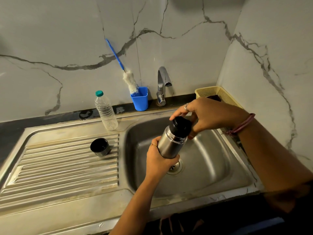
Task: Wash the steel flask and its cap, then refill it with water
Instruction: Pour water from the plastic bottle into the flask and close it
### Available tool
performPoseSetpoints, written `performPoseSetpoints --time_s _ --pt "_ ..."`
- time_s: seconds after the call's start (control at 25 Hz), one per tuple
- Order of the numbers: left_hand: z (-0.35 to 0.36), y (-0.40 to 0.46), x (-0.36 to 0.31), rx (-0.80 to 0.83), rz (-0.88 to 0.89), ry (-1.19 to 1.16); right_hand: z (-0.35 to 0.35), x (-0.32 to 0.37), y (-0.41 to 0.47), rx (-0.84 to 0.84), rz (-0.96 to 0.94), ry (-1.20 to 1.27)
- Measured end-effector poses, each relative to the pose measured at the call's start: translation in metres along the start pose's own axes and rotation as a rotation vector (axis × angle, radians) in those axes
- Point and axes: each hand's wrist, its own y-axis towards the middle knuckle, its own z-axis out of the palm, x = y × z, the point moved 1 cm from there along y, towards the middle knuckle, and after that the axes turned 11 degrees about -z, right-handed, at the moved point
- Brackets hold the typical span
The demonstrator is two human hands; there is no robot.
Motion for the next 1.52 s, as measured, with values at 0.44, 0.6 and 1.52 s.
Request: performPoseSetpoints --time_s 0.44,0.6,1.52 --pt "0.001 -0.003 0.004 -0.027 -0.034 -0.015 0.022 0.0 -0.004 -0.158 0.1 -0.111" --pt "0.002 -0.005 0.002 -0.068 -0.048 -0.043 0.041 0.001 -0.004 -0.326 0.141 -0.164" --pt "0.0 -0.004 -0.007 0.055 -0.09 -0.077 0.116 0.004 0.021 -0.934 0.101 1.149"
